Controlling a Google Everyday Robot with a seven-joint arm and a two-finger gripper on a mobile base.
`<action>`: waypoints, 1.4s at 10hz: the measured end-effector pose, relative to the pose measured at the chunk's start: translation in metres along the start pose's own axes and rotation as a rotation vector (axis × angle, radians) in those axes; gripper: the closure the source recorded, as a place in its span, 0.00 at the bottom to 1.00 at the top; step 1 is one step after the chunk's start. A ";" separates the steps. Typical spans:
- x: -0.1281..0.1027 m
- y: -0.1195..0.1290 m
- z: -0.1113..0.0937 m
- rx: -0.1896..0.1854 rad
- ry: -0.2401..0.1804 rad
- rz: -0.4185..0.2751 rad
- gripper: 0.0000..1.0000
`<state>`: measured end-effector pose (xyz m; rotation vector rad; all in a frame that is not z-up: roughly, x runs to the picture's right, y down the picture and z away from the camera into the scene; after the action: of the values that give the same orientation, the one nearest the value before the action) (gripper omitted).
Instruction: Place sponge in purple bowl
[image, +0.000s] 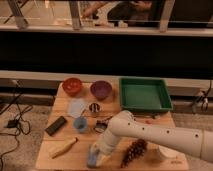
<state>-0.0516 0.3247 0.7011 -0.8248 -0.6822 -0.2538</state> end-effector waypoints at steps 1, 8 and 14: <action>-0.017 -0.005 -0.012 0.023 -0.005 -0.019 1.00; -0.072 -0.027 -0.065 0.176 0.021 -0.137 1.00; -0.058 -0.032 -0.084 0.227 0.009 -0.133 1.00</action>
<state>-0.0717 0.2378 0.6415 -0.5620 -0.7435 -0.2938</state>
